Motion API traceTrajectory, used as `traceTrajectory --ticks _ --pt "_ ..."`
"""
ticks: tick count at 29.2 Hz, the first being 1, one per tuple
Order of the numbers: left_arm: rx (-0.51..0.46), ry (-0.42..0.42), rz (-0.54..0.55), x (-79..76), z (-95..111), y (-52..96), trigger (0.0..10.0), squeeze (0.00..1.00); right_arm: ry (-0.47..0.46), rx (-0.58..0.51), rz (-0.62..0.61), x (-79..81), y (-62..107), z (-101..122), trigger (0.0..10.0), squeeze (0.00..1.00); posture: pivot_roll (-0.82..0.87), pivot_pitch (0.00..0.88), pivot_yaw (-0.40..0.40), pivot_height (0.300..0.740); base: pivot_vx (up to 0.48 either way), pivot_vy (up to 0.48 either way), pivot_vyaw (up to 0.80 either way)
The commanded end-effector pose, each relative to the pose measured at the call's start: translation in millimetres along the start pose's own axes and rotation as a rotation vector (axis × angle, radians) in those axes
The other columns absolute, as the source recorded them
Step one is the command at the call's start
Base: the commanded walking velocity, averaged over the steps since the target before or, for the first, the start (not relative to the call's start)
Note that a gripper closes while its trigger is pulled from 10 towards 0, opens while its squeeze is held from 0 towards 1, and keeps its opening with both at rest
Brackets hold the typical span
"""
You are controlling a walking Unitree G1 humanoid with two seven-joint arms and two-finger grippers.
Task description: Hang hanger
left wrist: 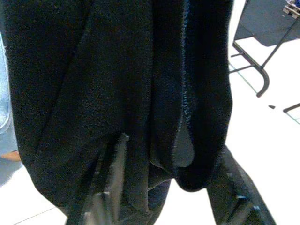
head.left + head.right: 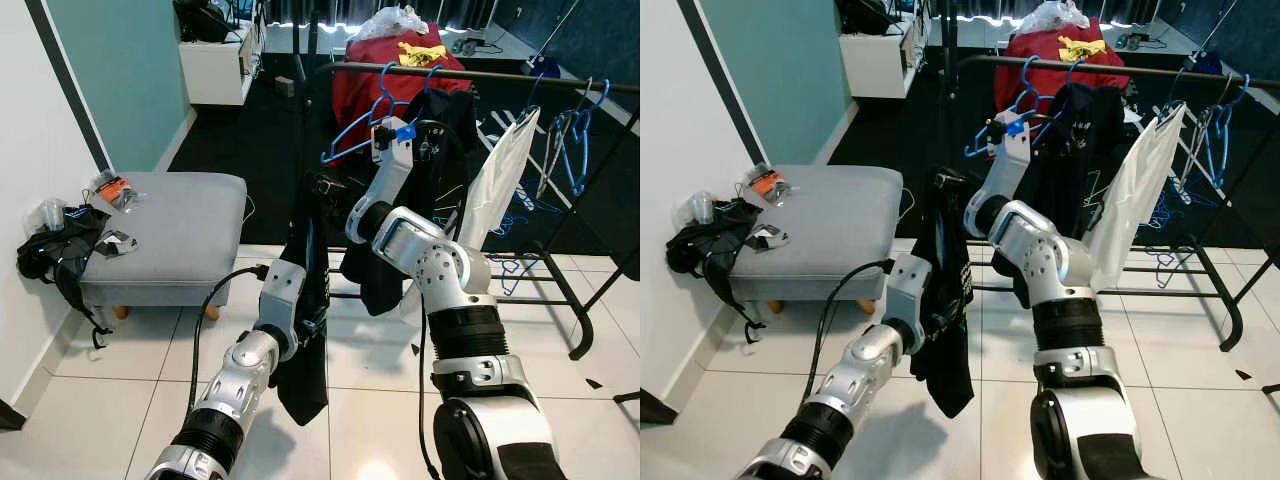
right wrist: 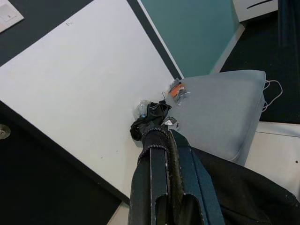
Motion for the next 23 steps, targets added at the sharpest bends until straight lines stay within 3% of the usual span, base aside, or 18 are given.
traceTrajectory --ticks 1,16,20,23 --pt "0.011 -0.007 -0.002 3.7 -5.4 2.8 0.0 0.0 0.001 -0.016 0.015 4.6 -1.7 5.8 0.0 0.0 -0.04 0.075 -0.04 0.74 0.0 0.0 0.0" --pt "0.02 -0.03 0.003 20.2 -9.5 10.4 0.0 0.0 -0.001 -0.018 0.002 0.4 0.0 4.8 0.0 0.0 -0.04 0.075 -0.035 0.74 0.0 0.0 0.0" --pt "0.013 -0.018 0.027 34.4 -7.8 15.3 0.0 0.0 -0.004 -0.021 -0.015 -3.2 2.4 1.2 0.0 0.0 -0.03 0.071 -0.027 0.74 0.0 0.0 0.0" --pt "-0.038 -0.057 -0.013 55.8 3.5 26.9 0.0 0.0 0.008 -0.016 -0.078 -20.7 14.1 -8.0 0.0 0.0 -0.02 0.06 -0.027 0.74 0.0 0.0 0.0"
Point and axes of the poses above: a point about 5 cm out from each wrist's last joint towards the gripper, its own y axis pointing back from the gripper into the wrist, its own z axis along the axis of the wrist's last joint, x = y × z, the point moved 1 cm from there along -y, pointing out of the wrist towards the gripper, and after that the axes turned 2 degrees about -y, right-handed, at the moved point
